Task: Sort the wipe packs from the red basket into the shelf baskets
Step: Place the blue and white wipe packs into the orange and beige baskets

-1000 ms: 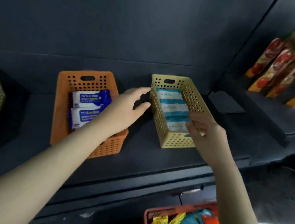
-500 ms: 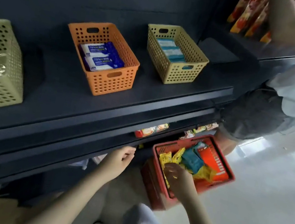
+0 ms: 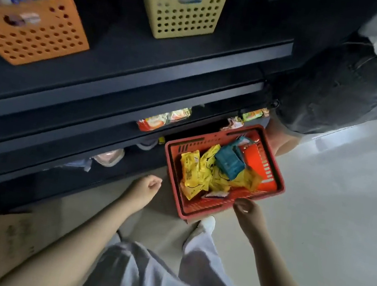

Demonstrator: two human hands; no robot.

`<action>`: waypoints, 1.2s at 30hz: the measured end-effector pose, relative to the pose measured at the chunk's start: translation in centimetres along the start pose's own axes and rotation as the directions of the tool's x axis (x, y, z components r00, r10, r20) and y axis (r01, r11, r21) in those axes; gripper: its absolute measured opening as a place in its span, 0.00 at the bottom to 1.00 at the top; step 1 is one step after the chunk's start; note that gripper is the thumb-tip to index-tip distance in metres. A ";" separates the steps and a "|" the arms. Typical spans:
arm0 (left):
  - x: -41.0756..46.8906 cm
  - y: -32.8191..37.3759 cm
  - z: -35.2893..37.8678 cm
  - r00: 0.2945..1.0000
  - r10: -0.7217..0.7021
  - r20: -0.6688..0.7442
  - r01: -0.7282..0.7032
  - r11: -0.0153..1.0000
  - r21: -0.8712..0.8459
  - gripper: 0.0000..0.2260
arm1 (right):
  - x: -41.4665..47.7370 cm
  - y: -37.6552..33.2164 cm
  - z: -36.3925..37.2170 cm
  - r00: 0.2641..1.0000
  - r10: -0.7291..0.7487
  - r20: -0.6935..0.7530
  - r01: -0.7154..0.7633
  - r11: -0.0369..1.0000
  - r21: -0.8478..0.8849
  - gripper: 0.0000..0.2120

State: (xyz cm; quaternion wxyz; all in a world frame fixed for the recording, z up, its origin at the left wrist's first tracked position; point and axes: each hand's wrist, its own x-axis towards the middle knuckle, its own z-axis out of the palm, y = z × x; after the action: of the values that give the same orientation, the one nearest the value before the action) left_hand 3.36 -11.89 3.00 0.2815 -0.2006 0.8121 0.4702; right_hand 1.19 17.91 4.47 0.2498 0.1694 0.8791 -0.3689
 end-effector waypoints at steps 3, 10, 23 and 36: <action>3.5 2.3 3.9 0.998 -0.057 -0.013 0.056 0.998 -0.036 0.12 | 5.9 1.9 -2.3 0.999 0.034 0.009 -0.035 0.999 0.022 0.07; 14.9 4.3 13.1 0.983 -0.182 0.020 0.183 0.972 -0.146 0.12 | 20.0 5.6 -2.3 0.991 0.128 -0.040 -0.126 0.991 0.047 0.13; 32.3 5.6 24.2 0.951 -0.296 0.084 0.307 0.900 -0.309 0.17 | 36.9 10.9 3.9 0.999 0.003 0.042 0.002 0.991 -0.137 0.22; 32.9 4.7 26.3 0.914 -0.405 -0.032 0.307 0.738 -0.601 0.09 | 35.9 11.0 3.1 0.998 -0.044 -0.034 0.042 0.997 -0.059 0.12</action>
State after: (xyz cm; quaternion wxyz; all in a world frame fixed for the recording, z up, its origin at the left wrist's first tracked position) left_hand -17.41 11.37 -25.67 0.2247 -0.4661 0.5943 0.6157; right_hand -21.87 27.09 -23.88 0.2310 0.1498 0.8972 -0.3454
